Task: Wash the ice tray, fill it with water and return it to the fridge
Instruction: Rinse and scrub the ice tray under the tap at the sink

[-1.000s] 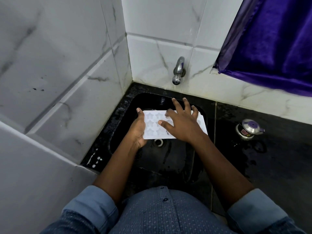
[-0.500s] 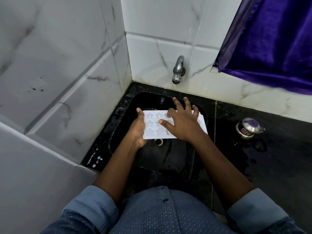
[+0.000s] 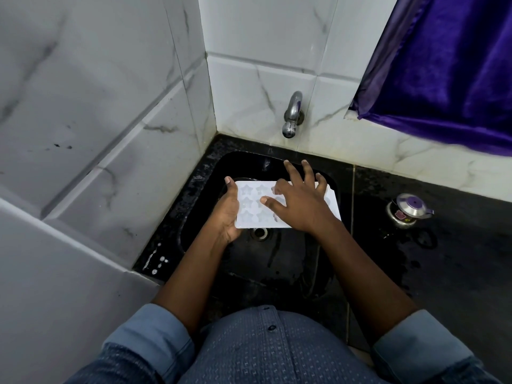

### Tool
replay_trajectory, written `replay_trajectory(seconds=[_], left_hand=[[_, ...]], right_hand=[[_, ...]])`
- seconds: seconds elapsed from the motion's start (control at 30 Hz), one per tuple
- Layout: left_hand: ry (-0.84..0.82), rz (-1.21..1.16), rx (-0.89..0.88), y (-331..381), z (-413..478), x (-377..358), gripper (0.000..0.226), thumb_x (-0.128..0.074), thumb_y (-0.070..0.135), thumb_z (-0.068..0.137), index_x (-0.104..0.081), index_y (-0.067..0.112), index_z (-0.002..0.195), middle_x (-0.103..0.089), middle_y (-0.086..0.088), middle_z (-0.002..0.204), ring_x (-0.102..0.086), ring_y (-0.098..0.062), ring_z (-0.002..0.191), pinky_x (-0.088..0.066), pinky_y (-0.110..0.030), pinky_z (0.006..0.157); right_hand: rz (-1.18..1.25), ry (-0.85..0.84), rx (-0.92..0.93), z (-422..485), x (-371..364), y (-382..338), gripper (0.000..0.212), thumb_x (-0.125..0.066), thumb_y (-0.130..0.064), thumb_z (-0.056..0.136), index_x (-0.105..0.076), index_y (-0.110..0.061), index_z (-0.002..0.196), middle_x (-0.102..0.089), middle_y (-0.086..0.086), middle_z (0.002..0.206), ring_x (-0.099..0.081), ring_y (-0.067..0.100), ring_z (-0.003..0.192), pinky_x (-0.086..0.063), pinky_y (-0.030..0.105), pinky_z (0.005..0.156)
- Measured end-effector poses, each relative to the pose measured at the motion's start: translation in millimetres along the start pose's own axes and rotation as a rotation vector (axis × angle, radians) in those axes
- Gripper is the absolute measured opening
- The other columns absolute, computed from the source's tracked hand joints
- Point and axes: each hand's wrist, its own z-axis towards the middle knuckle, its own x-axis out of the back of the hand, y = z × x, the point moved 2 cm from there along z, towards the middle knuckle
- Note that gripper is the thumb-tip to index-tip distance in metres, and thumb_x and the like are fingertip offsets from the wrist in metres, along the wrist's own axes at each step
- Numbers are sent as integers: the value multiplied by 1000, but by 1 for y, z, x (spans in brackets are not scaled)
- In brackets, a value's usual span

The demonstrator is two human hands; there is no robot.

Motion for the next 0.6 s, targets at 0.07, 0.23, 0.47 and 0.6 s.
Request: replay_trajectory(seconds=[0.07, 0.23, 0.47, 0.6], left_hand=[[-1, -2, 0, 0, 0, 0, 98, -15, 83, 94, -67, 12, 135, -75, -20, 126, -72, -39, 117, -51, -57, 110], [-13, -8, 1, 0, 0, 1, 101, -14, 85, 92, -64, 11, 139, -73, -21, 129, -71, -39, 120, -48, -59, 113], [-8, -10, 13, -1, 0, 3, 100, -16, 85, 93, -64, 12, 140, -73, -20, 129, -71, -40, 120, -48, -60, 112], [-18, 7, 37, -4, -1, 6, 100, -14, 85, 93, -66, 13, 137, -74, -20, 126, -73, -39, 115, -54, -55, 105]], right_hand=[[1, 17, 3, 0, 0, 0, 50, -39, -76, 97, -62, -37, 119, -9, 0, 175, 9, 33, 160, 0, 60, 121], [1, 7, 3, -1, 1, 0, 51, -39, -76, 97, -64, -37, 117, -9, 0, 175, 10, 32, 160, 0, 59, 122], [5, 10, 7, -2, 1, -2, 53, -39, -76, 97, -69, -37, 120, -10, -1, 175, 11, 31, 160, 1, 59, 122], [33, 48, 9, -2, 1, -3, 49, -41, -74, 98, -67, -35, 111, -13, -1, 175, 9, 31, 160, 1, 59, 123]])
